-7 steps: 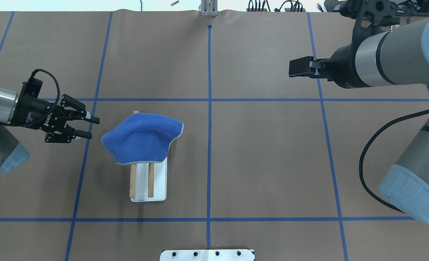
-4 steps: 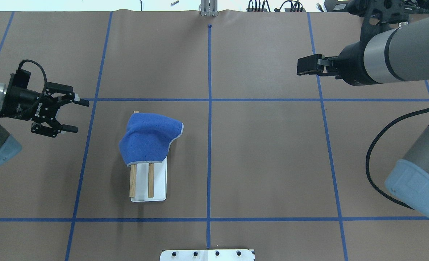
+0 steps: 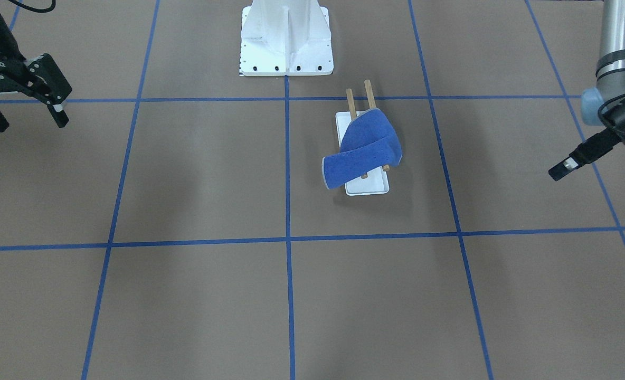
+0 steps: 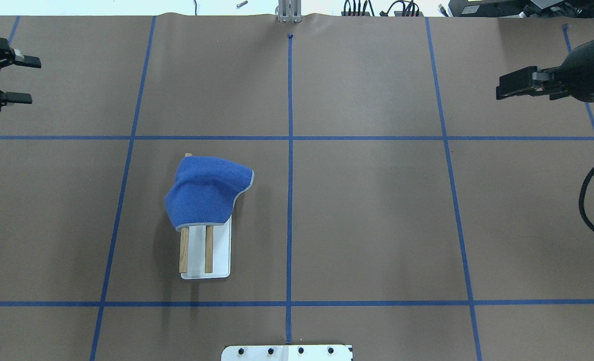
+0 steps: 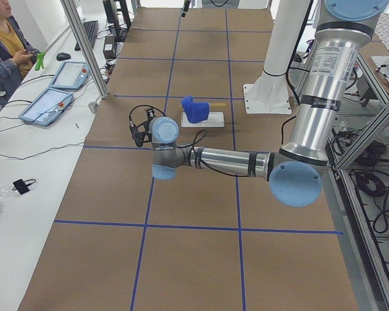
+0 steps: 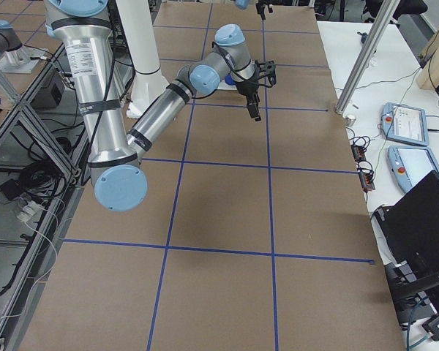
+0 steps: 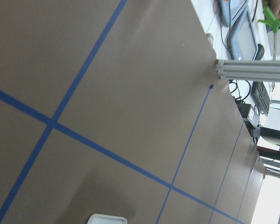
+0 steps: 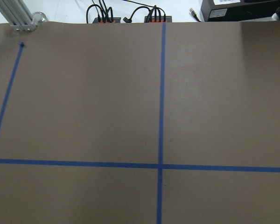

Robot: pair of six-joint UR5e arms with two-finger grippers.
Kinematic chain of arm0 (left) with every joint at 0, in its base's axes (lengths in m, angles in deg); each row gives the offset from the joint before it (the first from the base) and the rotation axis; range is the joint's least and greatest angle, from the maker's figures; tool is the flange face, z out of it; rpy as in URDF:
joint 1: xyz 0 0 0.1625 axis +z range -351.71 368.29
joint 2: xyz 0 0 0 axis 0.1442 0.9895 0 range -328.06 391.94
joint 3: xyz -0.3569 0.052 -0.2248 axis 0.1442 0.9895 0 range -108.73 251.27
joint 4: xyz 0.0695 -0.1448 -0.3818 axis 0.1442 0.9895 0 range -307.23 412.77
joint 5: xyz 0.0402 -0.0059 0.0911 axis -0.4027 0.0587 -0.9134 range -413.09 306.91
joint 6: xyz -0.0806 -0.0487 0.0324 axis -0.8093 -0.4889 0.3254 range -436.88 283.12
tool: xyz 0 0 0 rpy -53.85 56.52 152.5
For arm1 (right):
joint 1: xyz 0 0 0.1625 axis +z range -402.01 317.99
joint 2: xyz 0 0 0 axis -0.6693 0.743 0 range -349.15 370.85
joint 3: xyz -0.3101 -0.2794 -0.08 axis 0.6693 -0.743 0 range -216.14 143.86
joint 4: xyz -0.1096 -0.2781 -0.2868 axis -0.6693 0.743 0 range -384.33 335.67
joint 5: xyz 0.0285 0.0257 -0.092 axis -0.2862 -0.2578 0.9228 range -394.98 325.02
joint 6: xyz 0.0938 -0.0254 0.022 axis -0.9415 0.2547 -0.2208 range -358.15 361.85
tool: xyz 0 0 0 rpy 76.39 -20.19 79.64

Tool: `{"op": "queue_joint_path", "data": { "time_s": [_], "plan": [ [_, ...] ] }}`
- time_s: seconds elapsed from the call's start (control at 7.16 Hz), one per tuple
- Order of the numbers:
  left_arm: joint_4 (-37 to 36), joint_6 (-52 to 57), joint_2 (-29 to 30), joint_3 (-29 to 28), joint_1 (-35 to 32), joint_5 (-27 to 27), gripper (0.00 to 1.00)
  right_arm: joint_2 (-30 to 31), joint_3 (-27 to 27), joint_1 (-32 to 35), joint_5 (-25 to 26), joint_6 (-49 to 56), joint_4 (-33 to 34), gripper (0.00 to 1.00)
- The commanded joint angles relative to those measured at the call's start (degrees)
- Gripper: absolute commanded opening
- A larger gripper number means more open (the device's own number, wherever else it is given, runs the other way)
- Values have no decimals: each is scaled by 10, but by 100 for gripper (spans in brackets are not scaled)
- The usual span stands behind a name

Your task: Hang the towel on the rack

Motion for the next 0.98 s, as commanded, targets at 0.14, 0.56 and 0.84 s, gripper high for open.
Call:
{"op": "queue_joint_path", "data": {
  "time_s": [0.14, 0.56, 0.84],
  "plan": [
    [-78, 330, -49, 1, -68, -36, 98, 62, -4, 78, -50, 105, 0, 100],
    [-182, 600, -77, 6, -92, -123, 98, 80, -22, 108, -61, 155, 0, 100],
    [-314, 733, -77, 22, -119, -122, 98, 86, -79, 164, -108, 226, -1, 100]
  ]
}}
